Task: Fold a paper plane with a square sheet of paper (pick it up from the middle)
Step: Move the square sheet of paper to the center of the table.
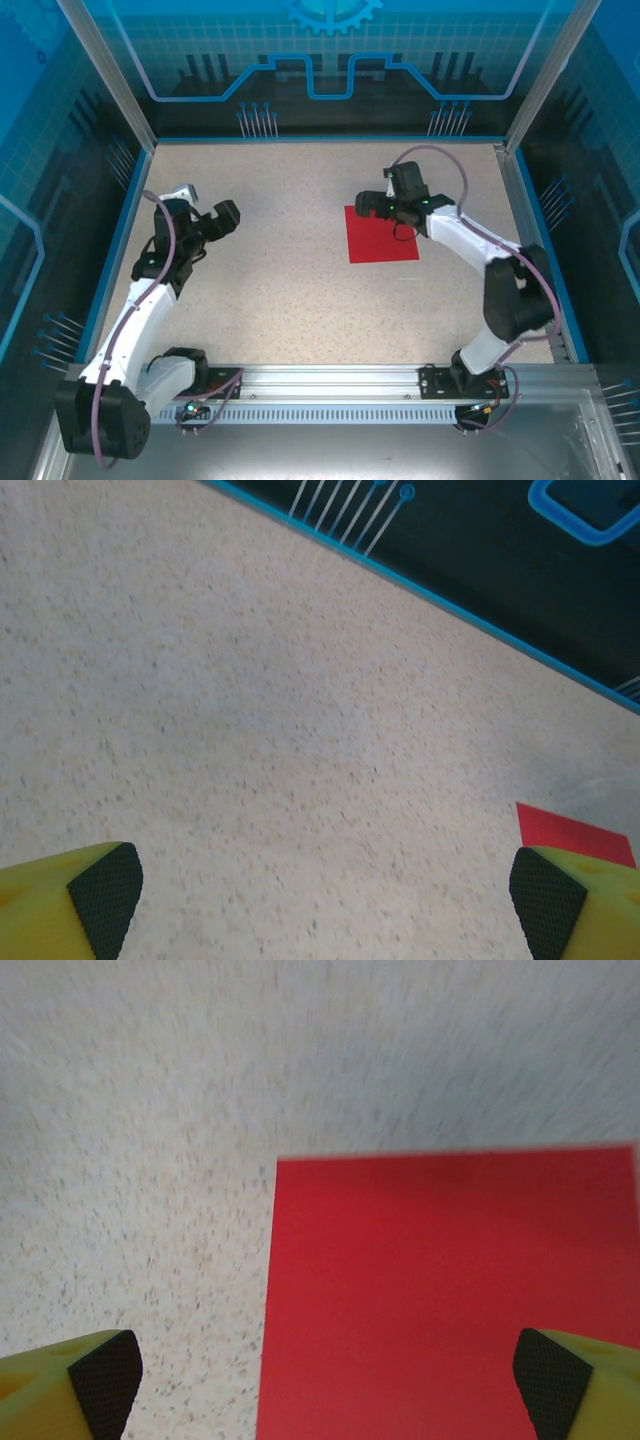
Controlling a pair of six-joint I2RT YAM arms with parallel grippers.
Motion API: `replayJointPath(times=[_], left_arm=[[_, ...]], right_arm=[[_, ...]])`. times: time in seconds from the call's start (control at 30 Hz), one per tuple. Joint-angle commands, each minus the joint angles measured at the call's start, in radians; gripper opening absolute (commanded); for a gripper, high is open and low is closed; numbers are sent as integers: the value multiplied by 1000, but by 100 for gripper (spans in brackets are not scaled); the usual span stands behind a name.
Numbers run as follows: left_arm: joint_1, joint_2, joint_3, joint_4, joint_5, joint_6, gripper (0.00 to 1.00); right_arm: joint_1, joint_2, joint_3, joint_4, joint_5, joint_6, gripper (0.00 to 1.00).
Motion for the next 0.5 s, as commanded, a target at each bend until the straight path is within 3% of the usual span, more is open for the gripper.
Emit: replayJointPath(times=[0.0, 0.47], left_arm=[[9, -5, 54, -151, 82, -28, 99], [9, 47, 57, -171, 111, -14, 98]], right_arm=[[52, 115, 83, -142, -62, 134, 99], [99, 255, 99, -202, -52, 203, 99]])
